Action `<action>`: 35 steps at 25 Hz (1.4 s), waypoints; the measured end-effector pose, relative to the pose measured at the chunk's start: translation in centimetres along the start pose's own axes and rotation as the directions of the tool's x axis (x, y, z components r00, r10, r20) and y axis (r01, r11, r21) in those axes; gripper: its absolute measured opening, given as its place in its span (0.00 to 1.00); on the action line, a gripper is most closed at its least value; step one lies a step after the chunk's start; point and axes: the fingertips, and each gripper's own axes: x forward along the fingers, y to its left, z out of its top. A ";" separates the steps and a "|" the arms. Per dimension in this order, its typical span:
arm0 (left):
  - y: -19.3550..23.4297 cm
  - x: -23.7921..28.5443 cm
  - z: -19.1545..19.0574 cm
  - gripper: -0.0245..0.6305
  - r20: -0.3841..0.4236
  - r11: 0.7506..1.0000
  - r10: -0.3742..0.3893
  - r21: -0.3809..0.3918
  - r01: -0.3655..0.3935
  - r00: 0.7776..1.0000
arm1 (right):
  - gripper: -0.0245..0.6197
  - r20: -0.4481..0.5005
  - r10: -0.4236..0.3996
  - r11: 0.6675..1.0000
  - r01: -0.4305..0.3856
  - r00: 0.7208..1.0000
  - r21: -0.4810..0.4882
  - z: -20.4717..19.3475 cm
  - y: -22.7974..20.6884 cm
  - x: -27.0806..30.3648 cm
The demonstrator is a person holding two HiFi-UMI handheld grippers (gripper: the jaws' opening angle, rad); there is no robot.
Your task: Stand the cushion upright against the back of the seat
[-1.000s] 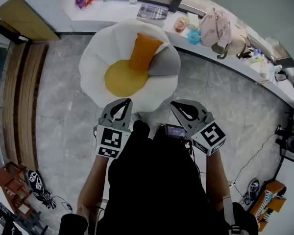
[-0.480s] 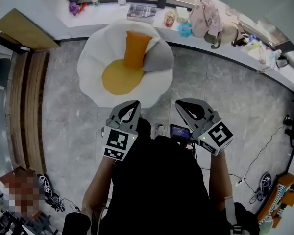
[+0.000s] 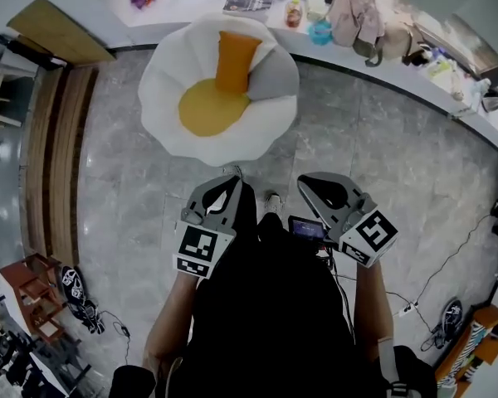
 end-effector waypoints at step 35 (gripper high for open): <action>-4.1 -4.9 0.0 0.06 0.083 0.999 0.033 -0.018 -0.031 0.996 | 0.06 0.003 0.118 0.991 -0.118 0.993 -0.067 -1.0 4.6 -2.3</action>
